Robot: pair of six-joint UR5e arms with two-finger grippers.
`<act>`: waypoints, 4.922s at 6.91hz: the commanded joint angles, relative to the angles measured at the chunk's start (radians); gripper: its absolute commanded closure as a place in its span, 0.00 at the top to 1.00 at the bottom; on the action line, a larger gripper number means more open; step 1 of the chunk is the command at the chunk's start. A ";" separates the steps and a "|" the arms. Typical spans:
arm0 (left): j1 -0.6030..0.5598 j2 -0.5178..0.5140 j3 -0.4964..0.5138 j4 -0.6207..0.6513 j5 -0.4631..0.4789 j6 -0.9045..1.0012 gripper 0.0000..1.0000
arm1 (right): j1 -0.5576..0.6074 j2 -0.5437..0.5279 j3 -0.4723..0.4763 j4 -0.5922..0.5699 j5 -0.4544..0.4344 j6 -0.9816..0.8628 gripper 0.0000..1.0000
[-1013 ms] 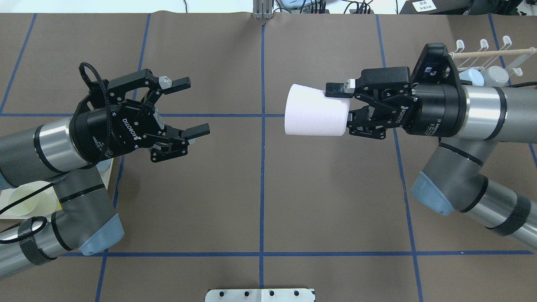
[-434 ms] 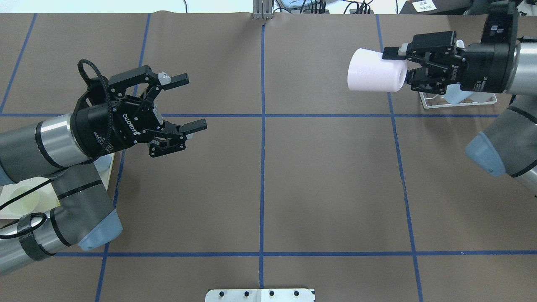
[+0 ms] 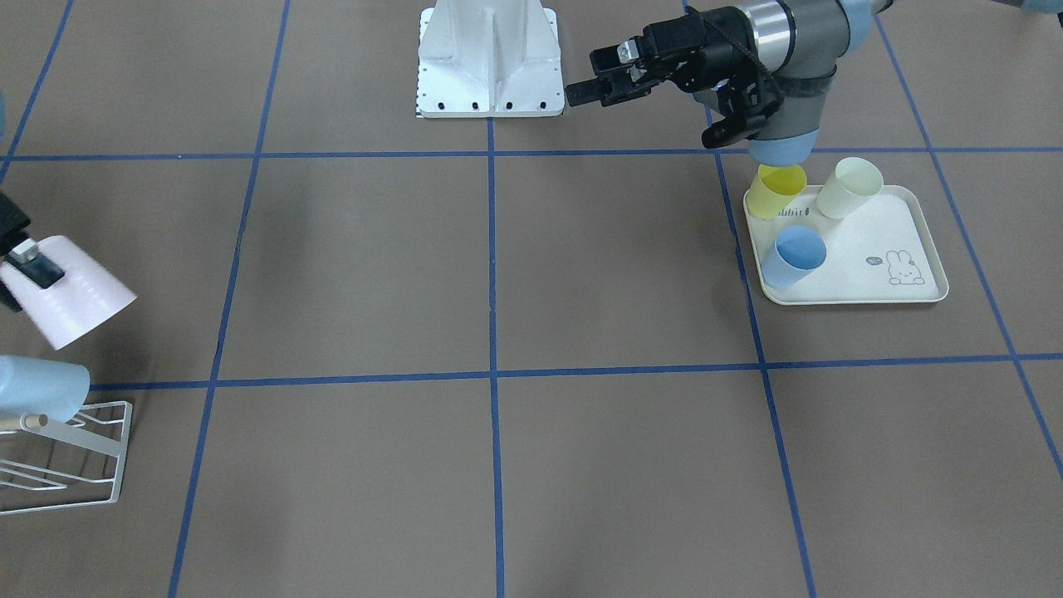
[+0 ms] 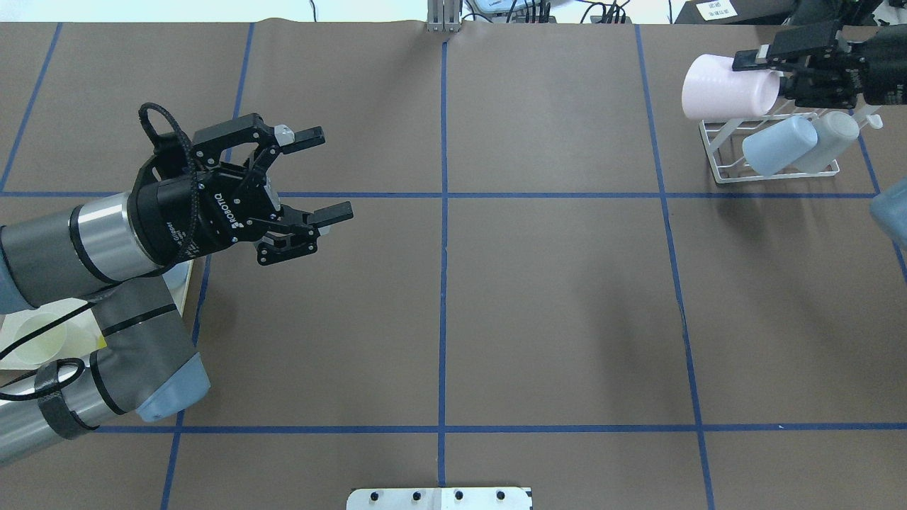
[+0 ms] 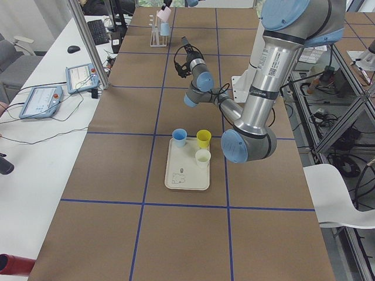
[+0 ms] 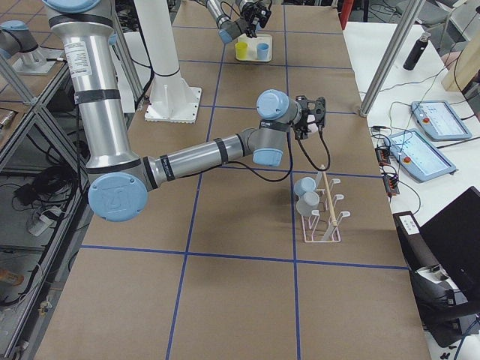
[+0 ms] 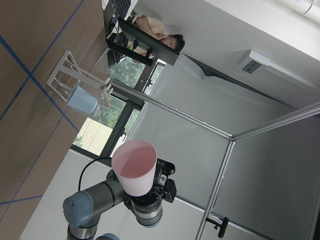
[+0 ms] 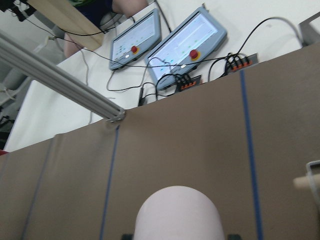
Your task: Transfer IKEA cup to right arm and place on rack
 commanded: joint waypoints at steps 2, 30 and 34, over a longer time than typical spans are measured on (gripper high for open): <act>0.003 -0.005 0.020 0.000 0.001 0.000 0.91 | 0.125 -0.002 -0.044 -0.309 0.006 -0.417 0.01; 0.018 -0.016 0.063 -0.002 0.012 0.000 0.91 | 0.154 0.139 -0.384 -0.689 0.097 -0.931 1.00; -0.092 -0.023 0.085 0.203 -0.005 0.252 0.91 | 0.159 0.081 -0.233 -0.677 0.101 -0.800 1.00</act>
